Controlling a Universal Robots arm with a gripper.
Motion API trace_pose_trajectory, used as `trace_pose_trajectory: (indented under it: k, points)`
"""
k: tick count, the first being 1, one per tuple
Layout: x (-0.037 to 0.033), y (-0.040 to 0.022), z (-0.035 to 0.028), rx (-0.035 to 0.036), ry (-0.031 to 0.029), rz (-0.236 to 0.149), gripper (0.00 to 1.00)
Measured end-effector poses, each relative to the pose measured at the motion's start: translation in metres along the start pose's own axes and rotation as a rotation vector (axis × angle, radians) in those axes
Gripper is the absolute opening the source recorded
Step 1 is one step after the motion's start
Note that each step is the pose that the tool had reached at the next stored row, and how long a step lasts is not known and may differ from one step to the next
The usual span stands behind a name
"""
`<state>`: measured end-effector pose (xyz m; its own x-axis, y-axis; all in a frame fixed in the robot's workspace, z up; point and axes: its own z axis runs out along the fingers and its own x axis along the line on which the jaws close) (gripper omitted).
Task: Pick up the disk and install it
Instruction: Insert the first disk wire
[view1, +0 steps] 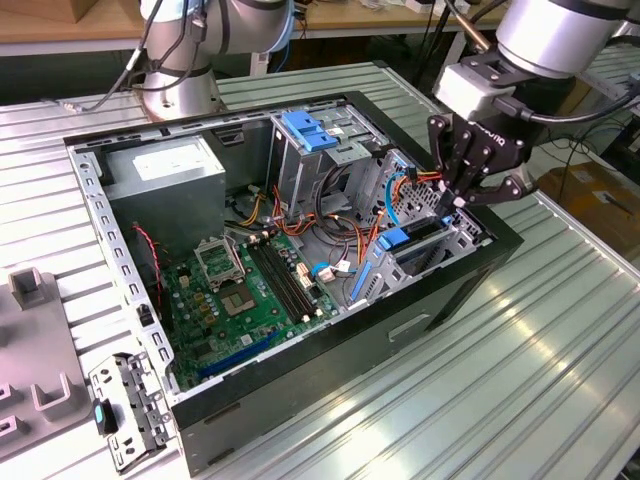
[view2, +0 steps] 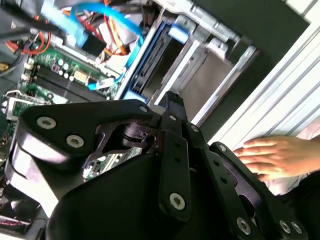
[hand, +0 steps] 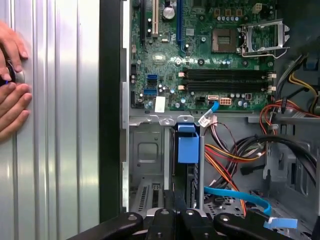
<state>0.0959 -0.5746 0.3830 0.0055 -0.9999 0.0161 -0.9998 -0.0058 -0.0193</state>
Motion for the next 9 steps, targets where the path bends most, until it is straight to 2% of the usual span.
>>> trace_pose_trajectory:
  k: [1, 4, 6, 7, 9]
  points:
    - [-0.0002, -0.0047, 0.0001, 0.0000, 0.0000, 0.000, 0.11]
    - [-0.0003, -0.0077, 0.0002, 0.0001, -0.0003, -0.016, 0.11]
    - [-0.0002, -0.0078, 0.0002, 0.0008, -0.0011, -0.055, 0.11]
    - [-0.0001, -0.0078, -0.0004, 0.0012, -0.0016, -0.086, 0.11]
    - [-0.0001, -0.0079, -0.0024, 0.0016, -0.0020, -0.107, 0.11]
